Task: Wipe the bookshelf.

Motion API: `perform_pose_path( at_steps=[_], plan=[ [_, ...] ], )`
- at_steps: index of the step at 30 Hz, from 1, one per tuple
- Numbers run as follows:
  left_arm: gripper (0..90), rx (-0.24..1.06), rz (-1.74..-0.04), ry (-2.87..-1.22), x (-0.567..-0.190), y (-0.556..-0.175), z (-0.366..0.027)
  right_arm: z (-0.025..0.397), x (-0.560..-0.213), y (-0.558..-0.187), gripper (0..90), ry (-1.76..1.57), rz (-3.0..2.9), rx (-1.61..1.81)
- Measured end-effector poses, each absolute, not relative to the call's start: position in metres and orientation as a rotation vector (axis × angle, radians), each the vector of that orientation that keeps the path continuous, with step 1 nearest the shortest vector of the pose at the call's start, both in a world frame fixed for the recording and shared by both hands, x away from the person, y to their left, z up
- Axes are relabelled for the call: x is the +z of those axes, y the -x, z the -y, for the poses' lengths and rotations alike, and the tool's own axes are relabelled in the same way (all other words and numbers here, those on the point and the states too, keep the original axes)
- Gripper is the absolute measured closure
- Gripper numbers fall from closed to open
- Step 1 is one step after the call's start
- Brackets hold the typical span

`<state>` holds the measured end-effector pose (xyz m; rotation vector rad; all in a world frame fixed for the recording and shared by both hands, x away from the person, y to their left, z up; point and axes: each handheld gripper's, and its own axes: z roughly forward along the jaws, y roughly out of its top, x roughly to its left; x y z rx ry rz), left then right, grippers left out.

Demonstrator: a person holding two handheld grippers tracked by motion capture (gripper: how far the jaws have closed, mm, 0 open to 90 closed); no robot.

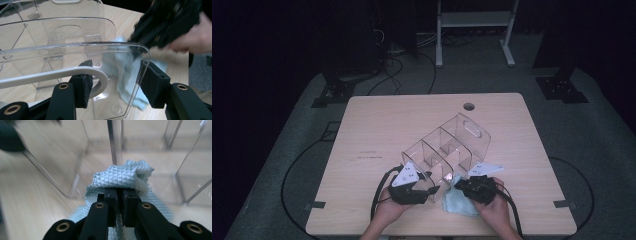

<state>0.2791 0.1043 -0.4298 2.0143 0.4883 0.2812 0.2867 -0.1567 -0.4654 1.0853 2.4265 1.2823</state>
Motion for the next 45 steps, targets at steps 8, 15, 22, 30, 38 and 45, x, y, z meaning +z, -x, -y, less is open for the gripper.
perform_pose_path(
  at_steps=[8,15,22,30,38,45],
  plan=[
    [46.3,0.278,-0.490,-2.010,-0.429,-0.279,-0.104,0.158,-0.449,-0.284,84.1,-1.054,-2.388,1.319],
    [46.3,0.282,-0.488,-2.015,-0.430,-0.279,-0.104,0.157,-0.474,-0.289,84.1,-1.117,-2.451,1.276],
    [46.3,0.279,-0.489,-2.011,-0.430,-0.279,-0.105,0.158,-0.459,-0.287,84.1,-1.096,-2.414,1.316],
    [46.0,0.276,-0.495,-2.011,-0.429,-0.279,-0.106,0.157,-0.473,-0.289,84.1,-1.130,-2.446,1.287],
    [35.6,0.257,-0.504,-2.030,-0.425,-0.278,-0.108,0.158,-0.470,-0.288,84.1,-1.116,-2.439,1.280],
    [31.4,0.273,-0.523,-2.016,-0.420,-0.270,-0.118,0.158,-0.468,-0.286,84.1,-1.108,-2.433,1.285]
  ],
)
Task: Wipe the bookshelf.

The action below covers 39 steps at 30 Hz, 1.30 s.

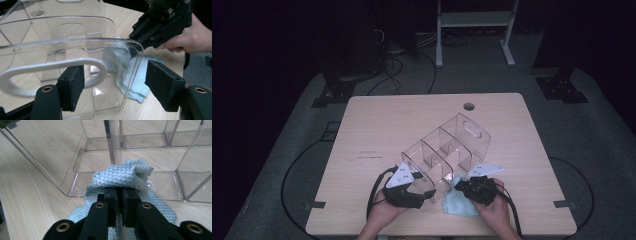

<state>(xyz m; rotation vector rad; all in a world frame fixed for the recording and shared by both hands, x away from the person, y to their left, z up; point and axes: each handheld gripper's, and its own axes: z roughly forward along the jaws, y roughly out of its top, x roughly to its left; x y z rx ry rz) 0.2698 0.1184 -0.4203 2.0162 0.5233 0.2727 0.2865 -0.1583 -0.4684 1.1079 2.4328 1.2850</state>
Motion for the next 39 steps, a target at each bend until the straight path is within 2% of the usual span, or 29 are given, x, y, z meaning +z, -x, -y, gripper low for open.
perform_pose_path(
  at_steps=[14,20,28,32,37,39],
  plan=[
    [28.8,0.411,-0.648,-1.961,-0.408,-0.284,-0.165,0.160,-0.469,-0.288,84.0,-1.111,-2.428,1.285],
    [27.3,0.447,-0.679,-1.981,-0.413,-0.298,-0.171,0.160,-0.469,-0.288,84.0,-1.117,-2.429,1.288],
    [20.3,0.426,-0.691,-1.992,-0.417,-0.317,-0.169,0.160,-0.471,-0.289,84.0,-1.114,-2.434,1.283],
    [20.2,0.425,-0.686,-1.994,-0.418,-0.323,-0.164,0.159,-0.470,-0.288,83.9,-1.109,-2.438,1.285],
    [26.0,0.415,-0.687,-1.993,-0.422,-0.329,-0.160,0.161,-0.465,-0.287,84.0,-1.098,-2.434,1.290],
    [34.8,0.424,-0.675,-1.986,-0.424,-0.329,-0.158,0.163,-0.463,-0.287,84.0,-1.102,-2.425,1.300]
  ],
)
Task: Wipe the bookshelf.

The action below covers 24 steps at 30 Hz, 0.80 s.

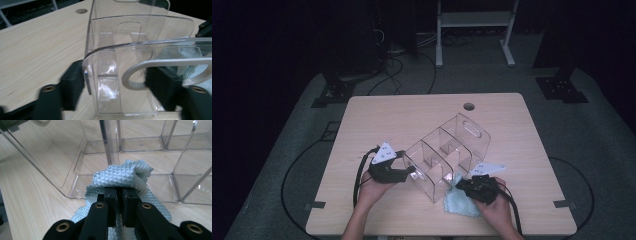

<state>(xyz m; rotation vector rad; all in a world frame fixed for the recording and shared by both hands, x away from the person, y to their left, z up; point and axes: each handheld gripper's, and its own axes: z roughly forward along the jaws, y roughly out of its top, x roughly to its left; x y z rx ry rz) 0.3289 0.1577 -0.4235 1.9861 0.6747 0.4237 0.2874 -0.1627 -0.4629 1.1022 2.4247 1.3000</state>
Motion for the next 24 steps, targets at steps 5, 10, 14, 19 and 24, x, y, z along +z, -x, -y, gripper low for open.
perform_pose_path(
  at_steps=[5,10,14,19,24],
  plan=[
    [42.6,0.439,-0.682,-1.977,-0.425,-0.328,-0.157,0.164,-0.455,-0.288,84.0,-1.084,-2.397,1.320],
    [43.5,0.441,-0.688,-1.973,-0.426,-0.325,-0.154,0.166,-0.443,-0.288,84.1,-1.058,-2.356,1.341],
    [43.5,0.438,-0.687,-1.970,-0.426,-0.323,-0.151,0.167,-0.457,-0.290,84.1,-1.085,-2.384,1.292],
    [43.4,0.441,-0.687,-1.969,-0.426,-0.319,-0.149,0.171,-0.468,-0.292,84.2,-1.131,-2.417,1.270],
    [43.9,0.441,-0.698,-1.959,-0.427,-0.319,-0.149,0.177,-0.436,-0.280,84.3,-1.060,-2.362,1.366]
  ],
)
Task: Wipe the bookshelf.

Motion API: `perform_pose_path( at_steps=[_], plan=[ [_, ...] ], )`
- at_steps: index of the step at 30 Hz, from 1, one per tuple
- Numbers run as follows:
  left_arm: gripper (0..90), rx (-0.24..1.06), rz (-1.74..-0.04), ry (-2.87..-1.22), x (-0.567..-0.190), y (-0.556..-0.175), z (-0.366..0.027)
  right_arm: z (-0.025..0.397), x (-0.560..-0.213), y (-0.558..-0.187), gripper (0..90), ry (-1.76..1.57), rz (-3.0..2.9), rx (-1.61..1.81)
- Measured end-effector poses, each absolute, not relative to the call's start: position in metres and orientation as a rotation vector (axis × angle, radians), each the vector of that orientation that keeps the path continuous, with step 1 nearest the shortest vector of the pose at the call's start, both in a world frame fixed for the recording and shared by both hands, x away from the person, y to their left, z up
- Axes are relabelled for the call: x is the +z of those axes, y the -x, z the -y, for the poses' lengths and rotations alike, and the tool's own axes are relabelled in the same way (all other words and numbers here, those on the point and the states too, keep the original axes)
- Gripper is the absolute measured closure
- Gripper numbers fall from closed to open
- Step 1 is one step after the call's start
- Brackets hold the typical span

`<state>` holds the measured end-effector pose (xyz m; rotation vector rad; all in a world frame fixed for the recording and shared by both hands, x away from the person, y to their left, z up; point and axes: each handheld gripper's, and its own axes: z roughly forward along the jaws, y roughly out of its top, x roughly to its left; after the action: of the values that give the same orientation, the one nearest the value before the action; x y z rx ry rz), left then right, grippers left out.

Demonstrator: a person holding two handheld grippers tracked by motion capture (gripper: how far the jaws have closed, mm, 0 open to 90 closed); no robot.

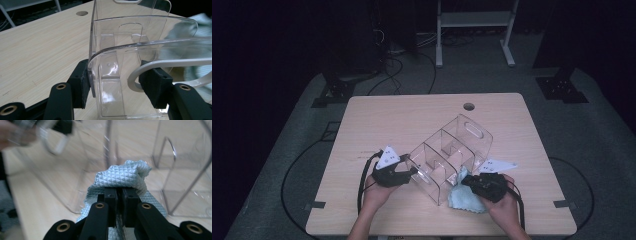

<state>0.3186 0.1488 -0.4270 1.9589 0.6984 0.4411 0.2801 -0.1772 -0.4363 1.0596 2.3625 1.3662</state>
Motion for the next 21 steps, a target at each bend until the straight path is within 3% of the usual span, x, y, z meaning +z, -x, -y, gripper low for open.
perform_pose_path(
  at_steps=[10,21],
  plan=[
    [44.3,0.444,-0.710,-1.953,-0.427,-0.318,-0.148,0.149,-0.395,-0.245,84.3,-0.852,-2.416,1.499],
    [44.5,0.457,-0.715,-1.950,-0.428,-0.317,-0.147,0.129,-0.406,-0.238,84.5,-0.799,-2.450,1.431]
  ],
)
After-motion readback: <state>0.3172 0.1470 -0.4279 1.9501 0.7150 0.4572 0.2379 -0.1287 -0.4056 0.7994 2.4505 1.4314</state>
